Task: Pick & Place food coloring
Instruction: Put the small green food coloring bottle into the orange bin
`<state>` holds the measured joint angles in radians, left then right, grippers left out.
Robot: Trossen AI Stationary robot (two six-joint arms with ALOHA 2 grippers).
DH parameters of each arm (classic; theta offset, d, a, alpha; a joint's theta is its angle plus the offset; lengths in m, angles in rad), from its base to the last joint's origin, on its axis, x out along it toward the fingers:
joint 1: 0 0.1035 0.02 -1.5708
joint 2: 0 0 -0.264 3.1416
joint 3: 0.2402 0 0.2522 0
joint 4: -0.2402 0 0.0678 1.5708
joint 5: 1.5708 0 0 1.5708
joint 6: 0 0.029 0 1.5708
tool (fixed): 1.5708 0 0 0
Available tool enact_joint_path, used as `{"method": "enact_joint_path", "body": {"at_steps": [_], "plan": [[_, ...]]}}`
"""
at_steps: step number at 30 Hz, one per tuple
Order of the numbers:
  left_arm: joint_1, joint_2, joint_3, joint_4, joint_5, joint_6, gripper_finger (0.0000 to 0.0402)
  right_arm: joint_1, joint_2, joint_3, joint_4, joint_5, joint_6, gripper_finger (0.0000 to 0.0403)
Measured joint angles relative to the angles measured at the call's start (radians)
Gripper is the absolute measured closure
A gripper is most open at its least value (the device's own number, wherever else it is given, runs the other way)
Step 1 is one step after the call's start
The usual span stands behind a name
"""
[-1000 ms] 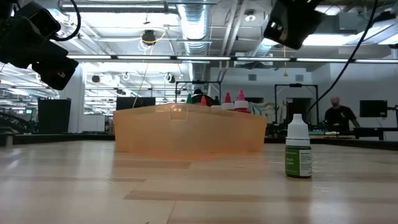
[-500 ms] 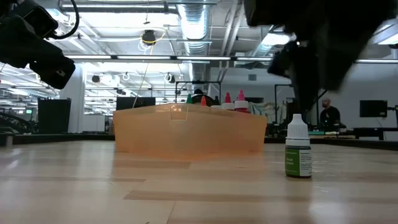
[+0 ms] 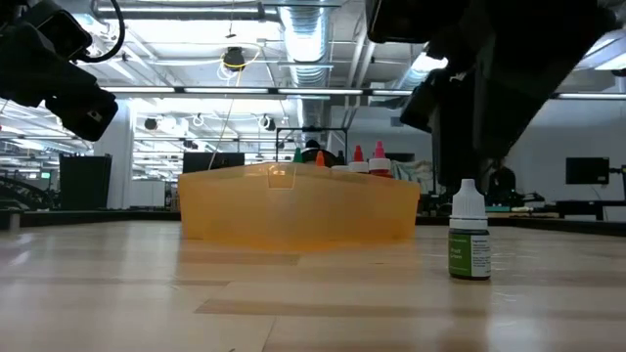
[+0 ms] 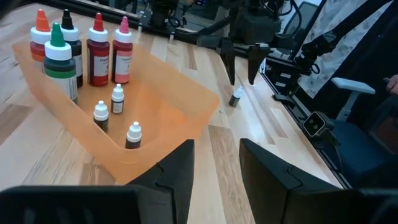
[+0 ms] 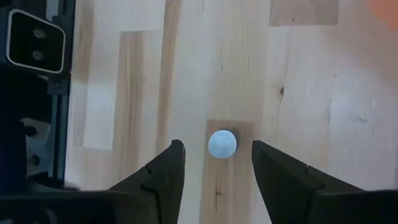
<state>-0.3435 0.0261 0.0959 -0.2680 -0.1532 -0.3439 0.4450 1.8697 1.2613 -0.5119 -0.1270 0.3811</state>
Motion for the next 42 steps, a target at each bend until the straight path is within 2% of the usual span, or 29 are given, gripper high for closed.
{"method": "enact_joint_path", "body": {"at_steps": [14,25,36,42], "plan": [[0.0,0.0,0.0,0.0,0.015,-0.003,0.0283,0.002,0.068,-0.002,0.043,-0.004,0.007,0.0231],[0.0,0.001,0.0,0.0,0.017,-0.004,0.0283,-0.009,0.067,0.0,0.056,-0.013,0.088,0.0234],[0.0,0.001,0.0,0.0,0.017,-0.004,0.0283,-0.009,0.067,0.0,0.052,-0.005,0.09,0.0238],[0.0,0.001,0.0,0.0,0.017,-0.004,0.0283,-0.009,0.067,0.0,0.018,-0.002,0.09,0.0254]]}}
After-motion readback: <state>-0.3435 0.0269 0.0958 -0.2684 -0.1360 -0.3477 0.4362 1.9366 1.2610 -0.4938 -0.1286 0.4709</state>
